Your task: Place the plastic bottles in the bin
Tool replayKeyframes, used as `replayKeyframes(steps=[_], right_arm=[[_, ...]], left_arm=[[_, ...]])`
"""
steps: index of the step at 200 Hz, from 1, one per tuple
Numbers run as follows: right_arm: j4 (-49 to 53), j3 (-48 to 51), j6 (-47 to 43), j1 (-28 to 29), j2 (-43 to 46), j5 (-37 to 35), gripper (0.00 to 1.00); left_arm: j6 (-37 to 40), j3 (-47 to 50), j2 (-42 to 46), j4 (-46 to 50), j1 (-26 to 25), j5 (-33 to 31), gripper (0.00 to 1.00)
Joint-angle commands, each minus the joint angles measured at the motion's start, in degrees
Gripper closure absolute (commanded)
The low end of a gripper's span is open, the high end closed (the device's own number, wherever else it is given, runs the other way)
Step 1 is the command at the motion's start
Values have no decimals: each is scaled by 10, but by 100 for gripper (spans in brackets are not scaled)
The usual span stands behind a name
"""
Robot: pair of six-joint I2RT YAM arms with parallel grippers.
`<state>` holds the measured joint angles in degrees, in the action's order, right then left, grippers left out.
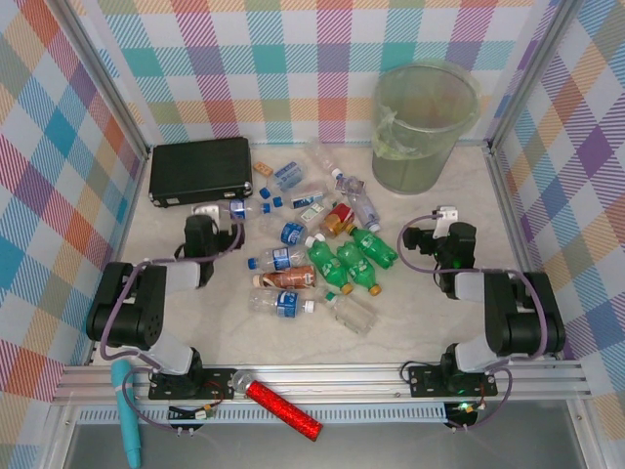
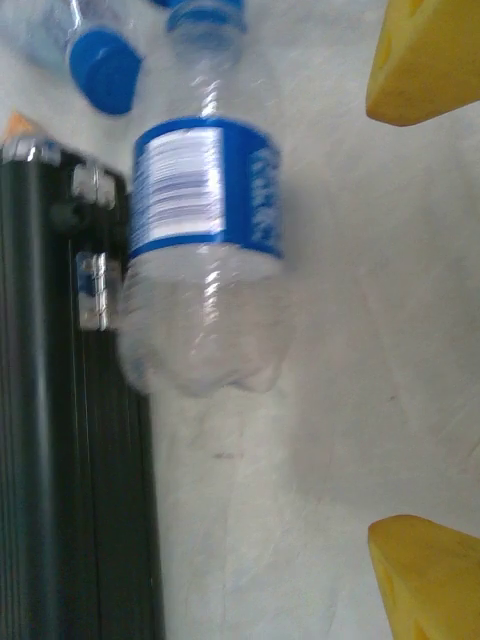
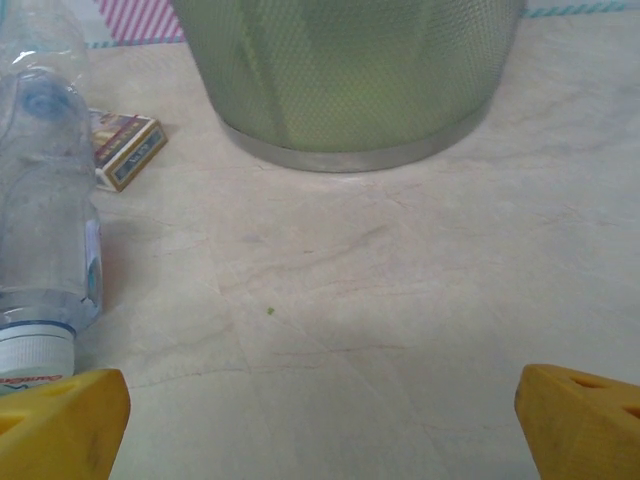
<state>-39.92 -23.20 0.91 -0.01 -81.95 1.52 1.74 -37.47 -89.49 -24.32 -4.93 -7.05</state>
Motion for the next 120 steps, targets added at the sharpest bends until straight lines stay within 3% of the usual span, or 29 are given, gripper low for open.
replayKeyframes(steps=[1,16,40,53,67,86,120], right_arm=[[152,-48,45,4,86,-47,1],[174,-42,72,4,141,-42,1],[199,-31,137,4,227,-47,1],[258,-48,209,4,267,-64,1],[325,-65,306,3,299,-108,1],[327,-73,280,2,322,-51,1],[347,-92,274,3,317,19,1]], left_arm=[[-39,-155,25,287,10,-74,0],[-91,-207,46,366,9,-110,1],[-140,-205,121,377,10,-81,0],[-174,-205,153,392,10,-66,0],[-240,-217,178,462,11,-94,0],[-244,-226,198,499,12,-69,1],[-270,-185,253,483,4,-15,0]])
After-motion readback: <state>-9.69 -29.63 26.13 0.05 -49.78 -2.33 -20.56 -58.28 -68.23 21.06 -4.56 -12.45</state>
